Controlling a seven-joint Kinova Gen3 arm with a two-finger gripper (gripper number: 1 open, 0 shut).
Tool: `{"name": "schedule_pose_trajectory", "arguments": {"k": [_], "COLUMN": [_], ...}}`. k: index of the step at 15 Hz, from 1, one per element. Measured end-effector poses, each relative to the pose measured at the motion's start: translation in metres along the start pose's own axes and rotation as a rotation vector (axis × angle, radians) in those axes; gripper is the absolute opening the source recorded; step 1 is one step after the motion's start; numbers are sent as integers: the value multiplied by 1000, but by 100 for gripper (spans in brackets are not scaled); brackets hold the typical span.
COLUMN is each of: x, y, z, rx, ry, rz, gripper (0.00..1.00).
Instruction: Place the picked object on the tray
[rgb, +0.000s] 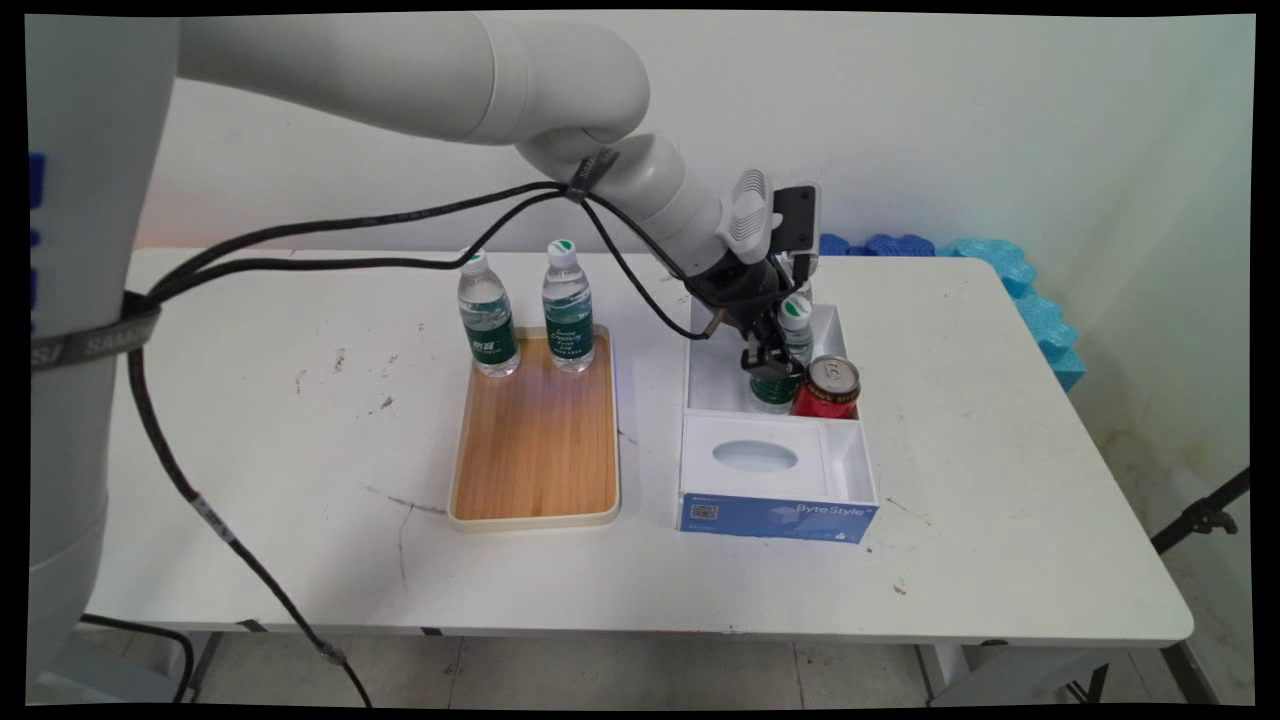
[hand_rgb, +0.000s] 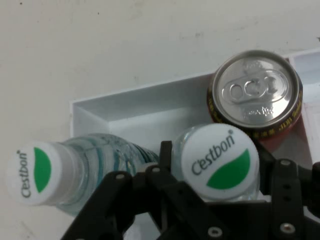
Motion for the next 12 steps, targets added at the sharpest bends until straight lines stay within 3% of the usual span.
{"name": "schedule_pose_trajectory", "arguments": {"k": [7, 12], "x": [4, 19], "y": [0, -4], "z": [-2, -33], "rx": [13, 50], "ry": [5, 46], "rz": [18, -36], "gripper": [0, 0]}}
